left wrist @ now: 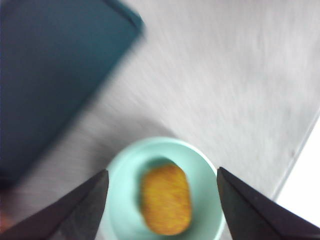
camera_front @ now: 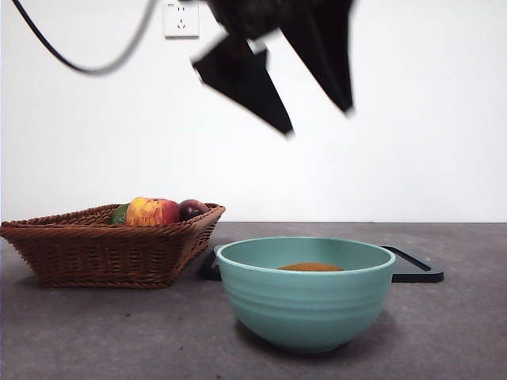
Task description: Pick up the wifruite, put it on the bowl, pick up the plate, put it on desk
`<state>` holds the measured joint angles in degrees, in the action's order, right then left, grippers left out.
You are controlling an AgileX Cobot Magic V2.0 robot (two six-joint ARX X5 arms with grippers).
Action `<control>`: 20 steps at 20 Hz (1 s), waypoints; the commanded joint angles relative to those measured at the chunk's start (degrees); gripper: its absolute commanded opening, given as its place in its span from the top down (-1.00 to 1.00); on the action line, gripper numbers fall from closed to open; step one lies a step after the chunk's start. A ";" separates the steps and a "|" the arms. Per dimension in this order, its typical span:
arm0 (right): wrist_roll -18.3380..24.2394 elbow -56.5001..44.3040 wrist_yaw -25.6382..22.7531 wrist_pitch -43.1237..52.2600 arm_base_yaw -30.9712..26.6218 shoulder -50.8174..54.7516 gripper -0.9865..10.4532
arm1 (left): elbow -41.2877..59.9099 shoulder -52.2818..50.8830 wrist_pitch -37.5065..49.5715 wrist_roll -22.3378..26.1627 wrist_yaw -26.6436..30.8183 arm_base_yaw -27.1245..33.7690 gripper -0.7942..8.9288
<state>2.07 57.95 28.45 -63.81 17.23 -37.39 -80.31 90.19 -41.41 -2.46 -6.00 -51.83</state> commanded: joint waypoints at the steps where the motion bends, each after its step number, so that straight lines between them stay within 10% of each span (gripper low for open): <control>1: -0.52 0.96 -0.20 0.59 0.22 -0.35 0.07 | -1.44 -4.33 0.28 0.28 0.04 2.78 0.13; 12: -0.52 0.96 -0.46 1.36 0.22 -0.48 0.07 | 14.93 -27.65 -0.59 -0.72 -5.53 16.90 0.13; 20: -0.52 0.96 -1.70 1.66 0.22 -3.98 0.07 | 28.50 -37.88 -2.84 -0.94 -27.98 15.87 0.13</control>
<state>2.07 57.95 26.81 -62.61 17.23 -41.21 -51.44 52.16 -44.91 -3.90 -33.28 -35.59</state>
